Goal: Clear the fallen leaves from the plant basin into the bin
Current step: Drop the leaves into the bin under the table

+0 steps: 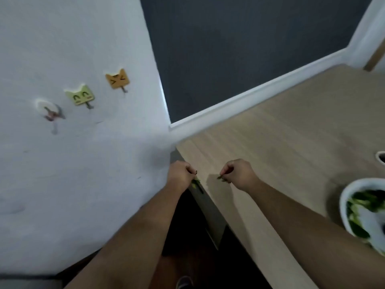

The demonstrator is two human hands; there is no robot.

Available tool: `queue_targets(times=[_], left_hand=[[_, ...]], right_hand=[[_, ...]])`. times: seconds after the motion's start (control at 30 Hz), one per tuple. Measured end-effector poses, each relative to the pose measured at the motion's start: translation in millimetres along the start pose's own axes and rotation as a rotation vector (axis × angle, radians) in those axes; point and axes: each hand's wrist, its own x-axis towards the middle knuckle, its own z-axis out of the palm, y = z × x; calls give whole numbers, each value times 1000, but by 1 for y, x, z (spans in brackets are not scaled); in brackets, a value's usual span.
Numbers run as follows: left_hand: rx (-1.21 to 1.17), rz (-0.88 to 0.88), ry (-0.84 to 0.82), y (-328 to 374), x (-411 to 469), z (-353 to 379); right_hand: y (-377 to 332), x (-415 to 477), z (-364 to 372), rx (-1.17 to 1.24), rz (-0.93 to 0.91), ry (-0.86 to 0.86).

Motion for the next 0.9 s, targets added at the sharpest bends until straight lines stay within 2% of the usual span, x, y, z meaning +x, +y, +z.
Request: queue_targets(times=[0.23, 0.37, 0.5, 0.67, 0.9], left_hand=[[31, -201, 3, -137, 44, -49], [-24, -347, -32, -213, 57, -29], [-55, -419, -63, -268, 68, 3], [-153, -499, -29, -292, 89, 30], [-72, -479, -158, -284, 93, 26]], right_hand=[[-67, 66, 130, -130, -66, -156], [-57, 100, 197, -174, -6, -231], [-29, 130, 254, -195, 39, -236], [5, 157, 290, -197, 66, -269], [13, 159, 281, -196, 60, -361]])
